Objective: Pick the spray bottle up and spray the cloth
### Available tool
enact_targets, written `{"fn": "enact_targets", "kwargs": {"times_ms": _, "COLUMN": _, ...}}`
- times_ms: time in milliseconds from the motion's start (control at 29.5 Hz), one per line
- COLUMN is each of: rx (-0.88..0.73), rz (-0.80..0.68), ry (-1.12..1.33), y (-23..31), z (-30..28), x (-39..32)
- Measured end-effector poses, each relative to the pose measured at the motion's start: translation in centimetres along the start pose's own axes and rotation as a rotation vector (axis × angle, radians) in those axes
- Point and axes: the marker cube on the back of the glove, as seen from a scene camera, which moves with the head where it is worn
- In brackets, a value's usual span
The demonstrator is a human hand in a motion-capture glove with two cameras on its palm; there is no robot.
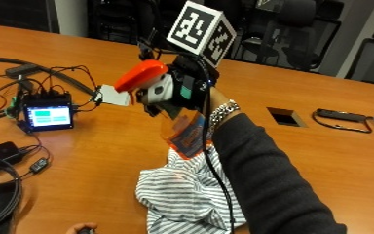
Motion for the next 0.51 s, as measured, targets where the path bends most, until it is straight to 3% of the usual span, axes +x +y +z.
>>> {"fn": "enact_targets", "kwargs": {"times_ms": 271, "rx": 0.370, "rz": -0.097, "ry": -0.416, "y": -2.9, "z": -0.5, "x": -0.9}}
{"fn": "enact_targets", "kwargs": {"times_ms": 508, "rx": 0.562, "rz": -0.011, "ry": -0.724, "y": -4.0, "z": 4.8, "x": 0.2}}
